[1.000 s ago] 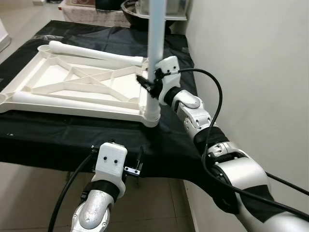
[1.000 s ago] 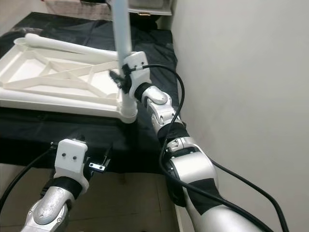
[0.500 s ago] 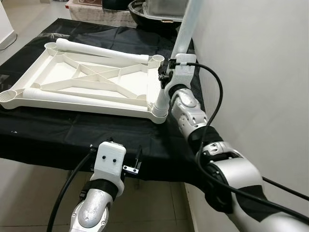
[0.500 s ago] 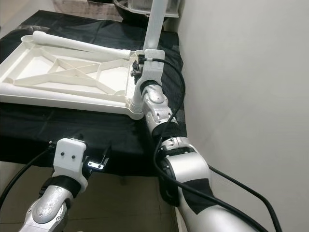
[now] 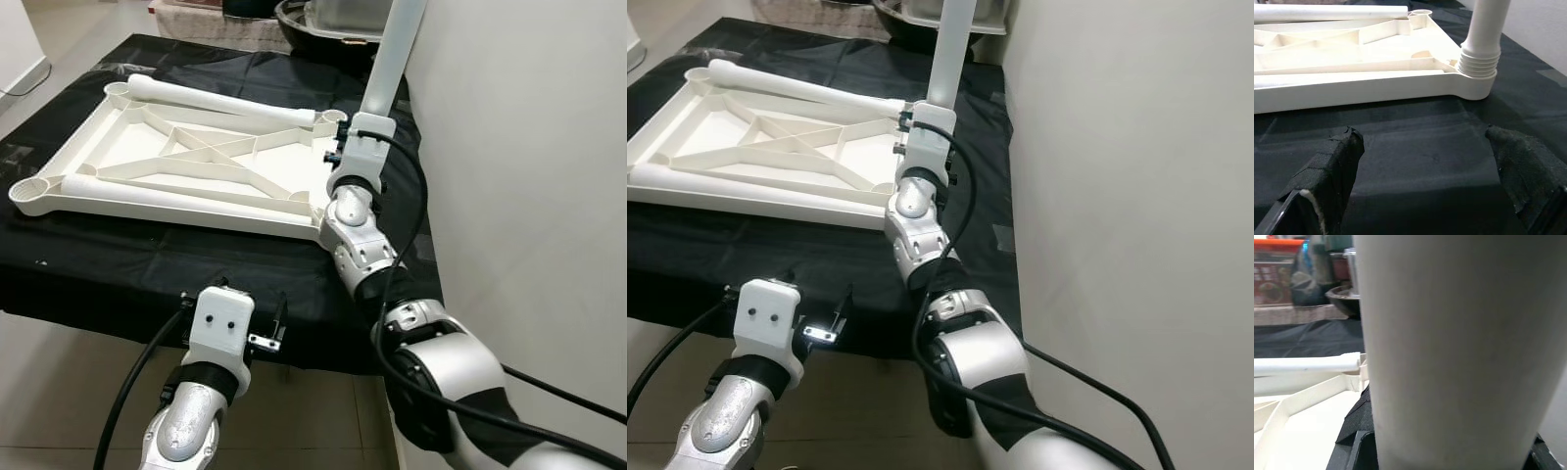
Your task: Building children table
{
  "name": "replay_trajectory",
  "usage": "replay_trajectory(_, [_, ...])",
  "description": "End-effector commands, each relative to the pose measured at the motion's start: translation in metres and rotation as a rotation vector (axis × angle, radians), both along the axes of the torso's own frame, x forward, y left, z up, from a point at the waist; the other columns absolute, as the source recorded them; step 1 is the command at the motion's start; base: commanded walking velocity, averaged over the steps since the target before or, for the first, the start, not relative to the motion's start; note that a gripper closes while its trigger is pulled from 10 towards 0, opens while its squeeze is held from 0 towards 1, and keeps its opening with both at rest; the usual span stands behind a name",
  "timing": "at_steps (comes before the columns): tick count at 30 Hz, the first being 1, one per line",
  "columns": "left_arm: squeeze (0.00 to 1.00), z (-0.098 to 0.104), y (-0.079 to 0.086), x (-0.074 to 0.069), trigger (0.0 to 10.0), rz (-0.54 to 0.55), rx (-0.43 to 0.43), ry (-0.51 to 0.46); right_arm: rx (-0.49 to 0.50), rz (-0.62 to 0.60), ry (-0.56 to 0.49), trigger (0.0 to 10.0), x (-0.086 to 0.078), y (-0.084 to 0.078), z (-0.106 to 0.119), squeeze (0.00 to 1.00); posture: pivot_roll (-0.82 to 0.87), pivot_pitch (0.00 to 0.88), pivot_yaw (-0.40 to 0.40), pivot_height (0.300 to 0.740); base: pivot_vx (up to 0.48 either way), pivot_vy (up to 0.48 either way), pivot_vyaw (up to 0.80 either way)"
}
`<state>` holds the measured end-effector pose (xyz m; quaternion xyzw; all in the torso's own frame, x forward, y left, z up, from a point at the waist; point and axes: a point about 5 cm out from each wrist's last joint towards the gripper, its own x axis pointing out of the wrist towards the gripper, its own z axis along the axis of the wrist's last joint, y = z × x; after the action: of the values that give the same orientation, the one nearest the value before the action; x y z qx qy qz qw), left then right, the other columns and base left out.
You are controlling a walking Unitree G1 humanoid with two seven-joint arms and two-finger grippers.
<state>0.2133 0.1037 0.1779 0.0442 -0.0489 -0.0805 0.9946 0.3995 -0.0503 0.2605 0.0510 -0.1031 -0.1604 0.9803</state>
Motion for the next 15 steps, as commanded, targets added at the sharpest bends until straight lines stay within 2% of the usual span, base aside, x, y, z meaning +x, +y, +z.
replay_trajectory(1, [0.0,-0.005,0.002,0.001,10.0,0.009,0.015,0.016,0.005,-0.068,0.138,10.0,-0.001,-0.012,-0.034,0.0,0.23,0.138,-0.139,0.74,0.0,0.0,0.0])
replay_trajectory(3, [0.0,-0.006,0.005,0.003,10.0,0.024,0.003,0.023,0.069,-0.041,0.081,10.0,0.0,-0.007,-0.017,0.0,0.24,0.133,-0.137,0.74,0.0,0.0,0.0])
replay_trajectory(4, [0.0,-0.006,0.005,0.003,10.0,0.024,0.003,0.023,0.069,-0.041,0.081,10.0,0.0,-0.007,-0.017,0.0,0.24,0.133,-0.137,0.74,0.0,0.0,0.0])
replay_trajectory(5, [0.0,-0.008,0.008,0.005,10.0,0.045,-0.003,0.033,0.092,-0.005,-0.012,10.0,0.001,-0.007,0.007,0.0,0.24,0.125,-0.136,0.74,0.0,0.0,0.0])
replay_trajectory(6, [0.0,-0.008,0.008,0.005,10.0,0.045,-0.003,0.033,0.092,-0.005,-0.012,10.0,0.001,-0.007,0.007,0.0,0.24,0.125,-0.136,0.74,0.0,0.0,0.0])
replay_trajectory(8, [0.0,-0.01,0.011,0.008,10.0,0.06,-0.013,0.042,0.107,0.02,-0.116,10.0,0.001,-0.01,0.034,0.0,0.23,0.114,-0.135,0.74,0.0,0.0,0.0])
replay_trajectory(11, [0.0,-0.011,0.012,0.009,10.0,0.063,-0.014,0.046,0.108,0.045,-0.156,10.0,0.001,-0.01,0.044,0.0,0.23,0.106,-0.132,0.74,0.0,0.0,0.0])
replay_trajectory(12, [0.42,-0.012,0.013,0.011,10.0,0.066,-0.013,0.048,0.112,0.071,-0.217,10.0,-0.002,-0.012,0.056,0.0,0.23,0.099,-0.132,0.74,0.0,0.0,0.0])
replay_trajectory(13, [1.0,-0.013,0.016,0.014,10.0,0.076,-0.001,0.049,0.129,0.17,-0.291,10.0,-0.006,-0.009,0.066,0.0,0.23,0.092,-0.129,0.74,0.0,0.0,0.0])
replay_trajectory(14, [1.0,-0.014,0.017,0.016,10.0,0.083,0.007,0.049,0.139,0.239,-0.342,10.0,-0.009,-0.007,0.072,0.0,0.23,0.092,-0.129,0.74,0.0,0.0,0.0])
replay_trajectory(15, [1.0,-0.014,0.017,0.016,10.0,0.083,0.007,0.049,0.139,0.239,-0.342,10.0,-0.009,-0.007,0.072,0.0,0.23,0.092,-0.129,0.74,0.0,0.0,0.0])
